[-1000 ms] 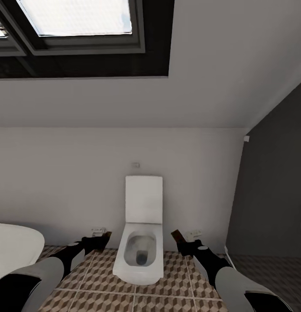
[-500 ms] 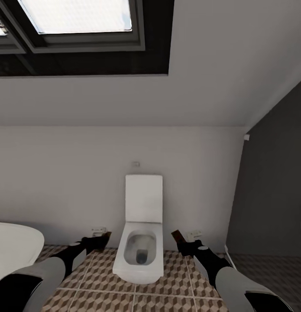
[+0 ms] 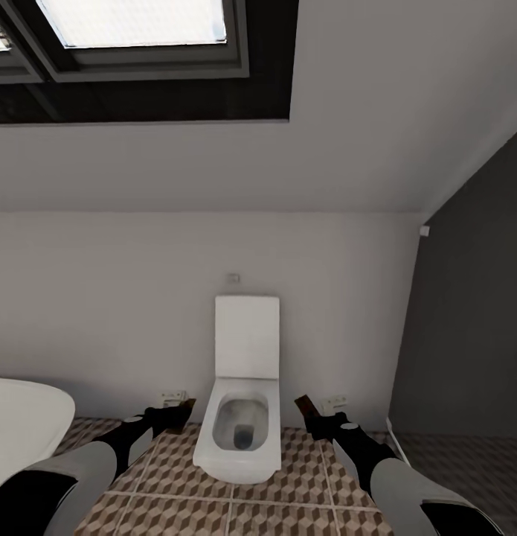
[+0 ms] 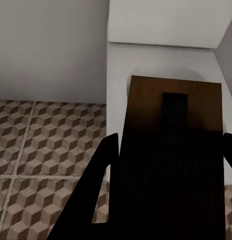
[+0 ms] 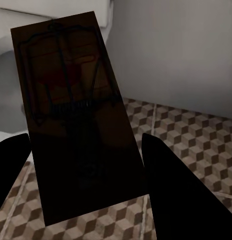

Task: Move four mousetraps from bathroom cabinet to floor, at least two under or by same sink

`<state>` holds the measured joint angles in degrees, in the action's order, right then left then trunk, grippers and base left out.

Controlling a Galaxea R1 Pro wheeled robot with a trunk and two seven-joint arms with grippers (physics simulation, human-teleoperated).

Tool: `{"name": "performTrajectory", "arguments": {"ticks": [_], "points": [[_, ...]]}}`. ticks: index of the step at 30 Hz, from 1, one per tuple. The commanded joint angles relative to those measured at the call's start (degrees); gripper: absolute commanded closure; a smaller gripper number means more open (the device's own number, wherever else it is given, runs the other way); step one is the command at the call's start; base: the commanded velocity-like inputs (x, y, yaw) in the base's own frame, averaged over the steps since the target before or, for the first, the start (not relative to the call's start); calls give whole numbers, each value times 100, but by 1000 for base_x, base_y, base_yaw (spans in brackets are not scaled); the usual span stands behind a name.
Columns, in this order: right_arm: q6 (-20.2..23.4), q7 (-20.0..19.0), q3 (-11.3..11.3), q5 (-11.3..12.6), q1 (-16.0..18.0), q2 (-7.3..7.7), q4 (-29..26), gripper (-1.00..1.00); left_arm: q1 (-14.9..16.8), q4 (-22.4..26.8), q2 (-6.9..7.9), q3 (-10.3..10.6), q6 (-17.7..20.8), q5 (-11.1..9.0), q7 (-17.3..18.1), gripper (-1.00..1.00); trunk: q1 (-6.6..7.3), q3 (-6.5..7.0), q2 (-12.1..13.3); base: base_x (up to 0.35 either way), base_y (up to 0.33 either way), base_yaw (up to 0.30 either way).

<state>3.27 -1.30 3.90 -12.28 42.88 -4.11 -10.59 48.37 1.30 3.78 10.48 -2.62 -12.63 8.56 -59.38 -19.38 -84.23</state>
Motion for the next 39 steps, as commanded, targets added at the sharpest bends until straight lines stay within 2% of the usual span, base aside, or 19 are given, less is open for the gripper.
{"name": "performTrajectory", "arguments": {"ticks": [1,20,23,30,39], "points": [[34,-7,41,-55,0,-3,-13,100,5,-8,2,52,-20,-47,6,100,-22,-25,-46,0,0,0],[-14,74,51,-48,0,27,12,100,5,-8,69,62,-14,-49,17,100,-440,-366,-808,0,0,0],[-21,80,103,17,-1,42,13,100,5,-7,82,60,-8,-48,22,100,-506,-420,-928,0,0,0],[-54,222,440,306,1,57,13,100,5,0,116,59,5,-41,35,100,-659,-546,-1209,0,0,0],[-262,267,516,355,0,57,17,100,5,2,270,59,7,-47,67,100,-857,-708,-1570,0,0,0]]}}
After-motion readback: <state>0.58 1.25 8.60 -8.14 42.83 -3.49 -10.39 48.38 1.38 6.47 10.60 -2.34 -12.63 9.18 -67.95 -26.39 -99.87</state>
